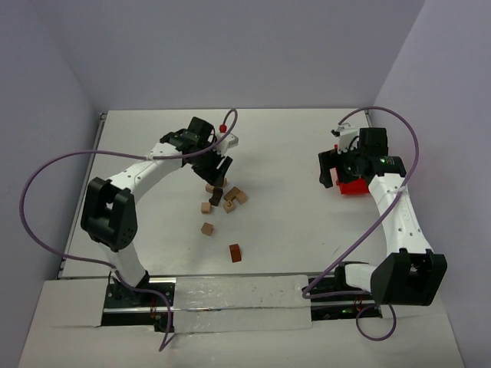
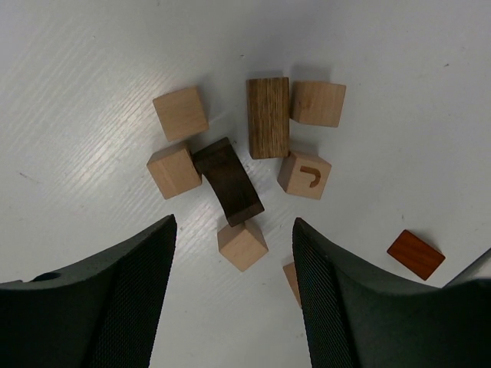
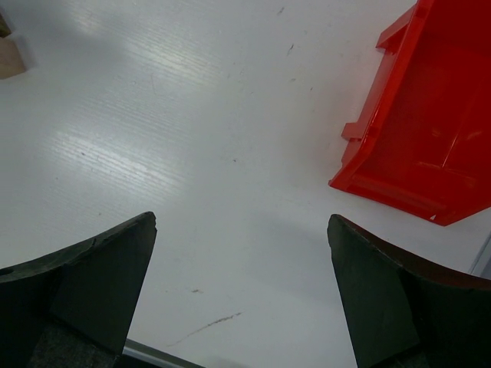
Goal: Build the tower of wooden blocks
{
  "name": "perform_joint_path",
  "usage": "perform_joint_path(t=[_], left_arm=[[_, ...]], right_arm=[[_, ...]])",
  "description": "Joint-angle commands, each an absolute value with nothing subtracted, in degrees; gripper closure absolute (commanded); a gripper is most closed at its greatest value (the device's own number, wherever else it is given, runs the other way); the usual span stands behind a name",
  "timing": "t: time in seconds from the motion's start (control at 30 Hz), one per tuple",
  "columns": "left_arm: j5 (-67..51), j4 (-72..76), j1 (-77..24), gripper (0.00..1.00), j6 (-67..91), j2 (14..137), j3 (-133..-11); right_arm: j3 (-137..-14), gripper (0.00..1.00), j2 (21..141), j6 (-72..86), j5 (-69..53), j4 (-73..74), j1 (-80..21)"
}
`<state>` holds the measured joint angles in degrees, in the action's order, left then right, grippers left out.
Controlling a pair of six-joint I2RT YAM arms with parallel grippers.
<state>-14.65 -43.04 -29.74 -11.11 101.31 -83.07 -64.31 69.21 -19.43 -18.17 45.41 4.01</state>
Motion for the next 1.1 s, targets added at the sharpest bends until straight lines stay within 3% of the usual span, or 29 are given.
perform_joint_path(t=[0.0,0.53,1.07], left_arm=[[-12.73,-40.43,-32.05,0.32,-10.48,103.63,-87.03],[-10.05,-39.76,-36.86,0.42,-11.54,110.48,-90.03],[-8.9,-39.94,-38.06,0.42,-12.32,114.43,-89.41]], right_arm=[[-65.01,0.0,68.37,-18.03,-17.74,44.54,4.04],[-69.91,0.0,71.08,-18.78,-19.66,47.02,4.1],[-70.75,0.0,71.69,-19.95,-19.22,47.9,4.07]])
